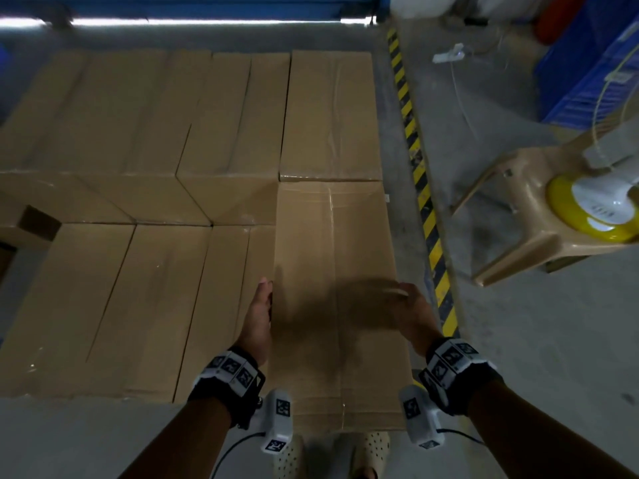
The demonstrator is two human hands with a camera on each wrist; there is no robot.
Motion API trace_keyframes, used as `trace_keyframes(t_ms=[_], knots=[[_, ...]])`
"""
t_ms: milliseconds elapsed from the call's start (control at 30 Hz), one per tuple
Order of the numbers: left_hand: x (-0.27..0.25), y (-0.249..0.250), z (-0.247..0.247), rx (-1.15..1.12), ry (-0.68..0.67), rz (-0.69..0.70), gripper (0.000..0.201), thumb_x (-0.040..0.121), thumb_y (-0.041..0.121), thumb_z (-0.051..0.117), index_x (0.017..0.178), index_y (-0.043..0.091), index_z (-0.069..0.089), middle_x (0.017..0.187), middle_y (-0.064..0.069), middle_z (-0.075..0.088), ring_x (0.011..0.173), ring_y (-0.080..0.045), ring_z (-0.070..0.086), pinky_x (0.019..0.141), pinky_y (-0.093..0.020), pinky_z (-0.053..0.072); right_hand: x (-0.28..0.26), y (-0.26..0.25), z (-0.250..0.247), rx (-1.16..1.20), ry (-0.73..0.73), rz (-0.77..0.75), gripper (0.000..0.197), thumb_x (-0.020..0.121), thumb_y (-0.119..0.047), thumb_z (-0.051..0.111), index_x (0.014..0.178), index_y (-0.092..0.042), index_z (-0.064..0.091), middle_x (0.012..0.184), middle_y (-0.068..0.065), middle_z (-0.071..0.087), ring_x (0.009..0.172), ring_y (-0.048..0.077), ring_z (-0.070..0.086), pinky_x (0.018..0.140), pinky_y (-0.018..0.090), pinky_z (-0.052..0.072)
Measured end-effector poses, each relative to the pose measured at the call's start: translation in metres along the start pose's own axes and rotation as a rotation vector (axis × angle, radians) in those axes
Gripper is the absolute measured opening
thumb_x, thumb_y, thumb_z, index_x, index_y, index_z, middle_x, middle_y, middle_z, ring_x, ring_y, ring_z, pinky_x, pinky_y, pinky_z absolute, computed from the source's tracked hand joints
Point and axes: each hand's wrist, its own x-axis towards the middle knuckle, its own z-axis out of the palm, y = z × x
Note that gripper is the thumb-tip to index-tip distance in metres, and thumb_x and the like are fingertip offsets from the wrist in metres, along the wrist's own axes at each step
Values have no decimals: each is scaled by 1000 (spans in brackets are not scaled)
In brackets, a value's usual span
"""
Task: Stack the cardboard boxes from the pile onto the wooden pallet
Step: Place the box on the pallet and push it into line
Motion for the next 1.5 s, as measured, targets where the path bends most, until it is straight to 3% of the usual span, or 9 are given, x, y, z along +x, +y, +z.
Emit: trace_keyframes(t_ms=[300, 433, 633, 800, 933, 1100, 1300, 1433, 1500], knots=[[11, -1, -1, -31, -49, 17, 57, 104, 59, 29, 140, 23, 54, 126, 1, 67, 112, -15, 60, 80, -32, 46, 12, 13, 9, -20, 74, 8, 33, 90, -17, 61, 123, -19, 59, 104, 12, 71, 95, 37, 68, 77, 55, 57], [4, -1, 4, -46, -61, 29, 38, 107, 51, 28, 120, 30, 56, 102, 11, 66, 96, -6, 60, 72, -28, 43, 13, 17, 14, -26, 112, 22, 40, 83, -40, 54, 120, -30, 61, 102, 7, 72, 92, 35, 68, 74, 53, 58], [8, -1, 0, -51, -70, 11, 54, 106, 54, 30, 141, 20, 51, 130, 0, 63, 115, -17, 58, 111, -42, 39, 9, 13, 14, -116, 104, 1, 39, 88, -31, 51, 127, -25, 55, 105, 9, 71, 92, 36, 68, 75, 53, 57], [-2, -8, -6, 111, -51, 33, 46, 108, 49, 25, 126, 25, 60, 121, 7, 67, 108, -8, 60, 88, -32, 46, -14, 1, 11, -171, 54, 28, 50, 89, -11, 55, 138, -19, 44, 110, 13, 67, 97, 37, 65, 77, 47, 55], [-10, -51, -26, 154, -5, -23, 70, 100, 69, 31, 152, 24, 43, 152, 1, 49, 139, -20, 44, 119, -48, 28, -39, 19, 16, -180, 35, 153, 54, 90, -15, 57, 141, -13, 40, 122, 16, 62, 105, 38, 61, 80, 43, 52], [7, -114, -45, 148, -64, -101, 85, 87, 81, 44, 157, 35, 31, 161, 17, 24, 148, -9, 27, 124, -47, 16, -63, 46, 32, -168, 7, 247, 39, 96, -19, 54, 130, -8, 38, 119, 24, 61, 105, 44, 59, 86, 52, 50], [10, -126, -65, 141, -40, -107, 88, 83, 86, 46, 151, 30, 44, 158, -7, 41, 146, -27, 37, 122, -56, 23, -66, 46, 24, -113, -13, 249, 44, 95, -23, 60, 132, -7, 43, 124, 19, 59, 111, 38, 58, 86, 45, 50], [-79, -71, -35, 152, -70, -211, 55, 107, 53, 31, 138, 15, 57, 119, -2, 69, 109, -20, 64, 83, -31, 54, -81, 59, 25, -128, -66, 414, 65, 82, -56, 62, 130, -14, 50, 122, 14, 62, 110, 38, 60, 93, 49, 52], [-91, -79, -36, 208, -63, -211, 39, 111, 31, 31, 141, 15, 51, 121, 4, 57, 123, -26, 55, 74, -19, 53, -94, 68, 29, -89, -91, 495, 71, 79, -64, 59, 131, -16, 49, 121, 12, 59, 111, 39, 58, 84, 52, 52]])
